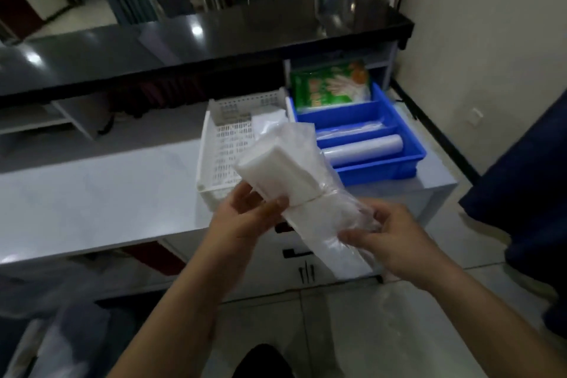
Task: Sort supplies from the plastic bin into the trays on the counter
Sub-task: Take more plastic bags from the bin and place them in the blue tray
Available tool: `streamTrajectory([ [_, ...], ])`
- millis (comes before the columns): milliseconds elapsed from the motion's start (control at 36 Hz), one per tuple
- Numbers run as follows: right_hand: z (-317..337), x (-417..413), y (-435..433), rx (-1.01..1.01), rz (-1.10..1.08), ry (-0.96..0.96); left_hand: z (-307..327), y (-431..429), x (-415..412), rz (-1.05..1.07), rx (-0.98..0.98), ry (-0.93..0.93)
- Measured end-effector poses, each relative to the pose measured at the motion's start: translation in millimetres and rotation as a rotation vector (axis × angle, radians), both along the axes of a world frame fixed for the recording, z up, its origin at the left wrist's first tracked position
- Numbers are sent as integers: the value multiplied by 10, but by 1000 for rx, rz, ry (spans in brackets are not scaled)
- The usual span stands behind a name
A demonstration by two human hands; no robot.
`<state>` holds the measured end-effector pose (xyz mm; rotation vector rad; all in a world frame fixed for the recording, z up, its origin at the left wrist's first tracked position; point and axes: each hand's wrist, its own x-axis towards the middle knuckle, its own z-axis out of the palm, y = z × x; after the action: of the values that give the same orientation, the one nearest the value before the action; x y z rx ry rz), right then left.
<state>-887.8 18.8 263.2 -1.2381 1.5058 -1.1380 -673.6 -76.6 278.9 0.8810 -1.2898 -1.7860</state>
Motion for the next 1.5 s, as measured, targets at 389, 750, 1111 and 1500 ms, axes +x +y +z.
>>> streamTrajectory([
  [389,592,-1339,-995,-88,-144,1100,1405,-1381,-1130,-498,-954,-711],
  [750,659,-1986,-2446,-3,-21,1206,767,-2816,-2195,-562,-1333,-1195],
  [1111,-150,-2397,-3266,252,244,1151,-332,-3429,-2471,-625,-1036,-1173],
  [1500,-612,-2611,-3588,348,283,1044,-763,-3564,-2553,-567,-741,-1239],
])
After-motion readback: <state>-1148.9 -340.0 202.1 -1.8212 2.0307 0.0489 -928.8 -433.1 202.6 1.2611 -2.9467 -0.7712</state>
